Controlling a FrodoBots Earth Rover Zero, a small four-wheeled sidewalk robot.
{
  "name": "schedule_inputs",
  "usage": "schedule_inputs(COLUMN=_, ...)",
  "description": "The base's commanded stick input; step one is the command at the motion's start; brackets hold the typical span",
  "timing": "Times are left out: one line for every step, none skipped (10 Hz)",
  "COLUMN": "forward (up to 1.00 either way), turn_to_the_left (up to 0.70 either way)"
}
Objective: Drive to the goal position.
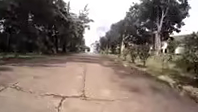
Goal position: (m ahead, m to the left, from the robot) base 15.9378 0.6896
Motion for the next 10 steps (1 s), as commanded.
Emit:
schedule_inputs(forward=1.00, turn_to_the_left=0.14)
schedule_inputs(forward=1.00, turn_to_the_left=0.20)
schedule_inputs(forward=1.00, turn_to_the_left=0.01)
schedule_inputs(forward=1.00, turn_to_the_left=0.00)
schedule_inputs(forward=1.00, turn_to_the_left=0.00)
schedule_inputs(forward=1.00, turn_to_the_left=0.00)
schedule_inputs(forward=1.00, turn_to_the_left=0.00)
schedule_inputs(forward=1.00, turn_to_the_left=0.00)
schedule_inputs(forward=1.00, turn_to_the_left=0.00)
schedule_inputs(forward=1.00, turn_to_the_left=0.00)
